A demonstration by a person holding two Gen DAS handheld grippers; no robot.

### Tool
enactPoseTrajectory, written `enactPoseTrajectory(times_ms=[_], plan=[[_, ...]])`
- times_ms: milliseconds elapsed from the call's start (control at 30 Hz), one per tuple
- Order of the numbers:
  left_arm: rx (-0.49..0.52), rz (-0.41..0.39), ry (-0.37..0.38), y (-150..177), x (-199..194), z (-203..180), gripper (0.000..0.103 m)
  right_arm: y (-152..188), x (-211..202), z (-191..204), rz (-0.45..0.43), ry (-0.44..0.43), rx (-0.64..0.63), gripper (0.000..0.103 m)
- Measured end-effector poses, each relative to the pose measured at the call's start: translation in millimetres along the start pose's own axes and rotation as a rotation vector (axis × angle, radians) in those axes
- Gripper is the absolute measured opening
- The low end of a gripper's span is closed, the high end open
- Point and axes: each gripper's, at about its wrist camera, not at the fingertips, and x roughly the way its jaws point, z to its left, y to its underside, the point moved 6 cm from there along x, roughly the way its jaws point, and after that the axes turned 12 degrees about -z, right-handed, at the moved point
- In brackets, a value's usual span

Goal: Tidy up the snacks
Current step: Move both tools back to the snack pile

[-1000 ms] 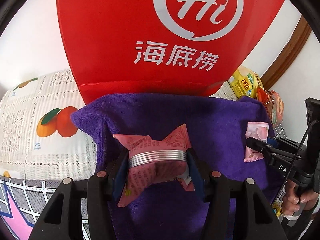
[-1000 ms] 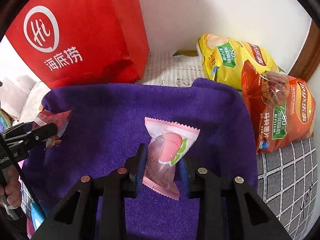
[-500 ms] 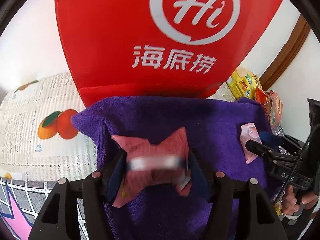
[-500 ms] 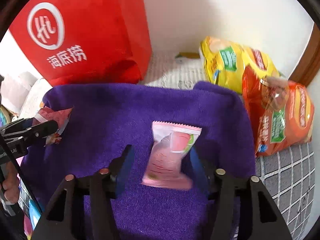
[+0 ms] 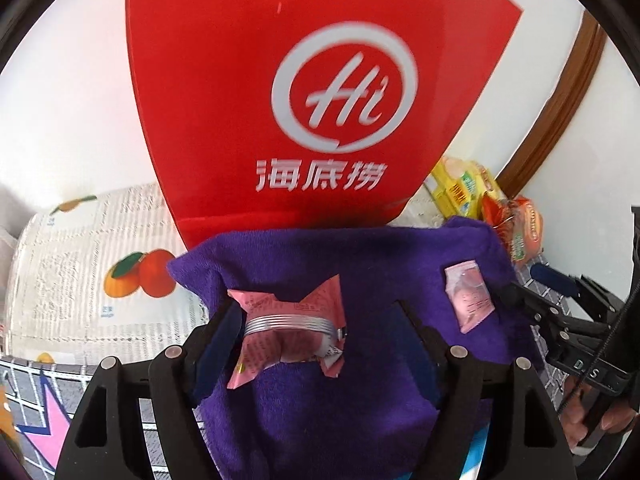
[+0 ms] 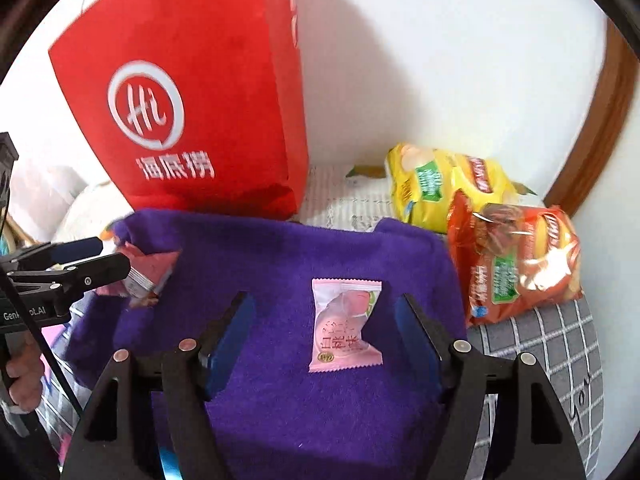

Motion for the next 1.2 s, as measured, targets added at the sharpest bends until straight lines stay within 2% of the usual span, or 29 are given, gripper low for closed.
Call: enactPoseTrajectory(times_ms=[100, 200, 300, 467, 600, 800, 900, 1067, 1200], plan=[[0.013, -0.035, -0.007, -5, -22, -3, 0.075, -1, -20, 0, -0.012, -0.009, 0.030, 0.067], [0.011, -0.047, 0.002, -1, -40, -6, 0.075, 4, -47, -3, -0.026, 0.025, 0.022, 0.067], [-0.001, -0.043, 0.024, 11, -62, -8, 0.075, 16, -75, -7, -0.029, 0.019, 0.034, 0.067], [-0.012, -0.038, 0.001, 34, -92, 0, 0.075, 48, -106, -16, -0.020, 0.026, 0.065, 0.067], [-0.029, -0.021, -0.012, 58, -109, 3, 0.075, 81, -117, -21, 0.020, 0.042, 0.074, 0.067], [-0.050, -0.003, -0.034, 90, -130, 9, 0.075, 130, -133, -21, 0.065, 0.002, 0.110, 0.068], [-0.052, -0.003, -0.043, 104, -140, 11, 0.075, 154, -136, -19, 0.080, 0.009, 0.095, 0.068], [-0.069, 0.012, -0.069, 124, -150, 19, 0.075, 186, -138, -11, 0.107, -0.040, 0.044, 0.068], [-0.080, 0.020, -0.088, 135, -154, 22, 0.075, 196, -138, -1, 0.080, -0.050, -0.040, 0.078]])
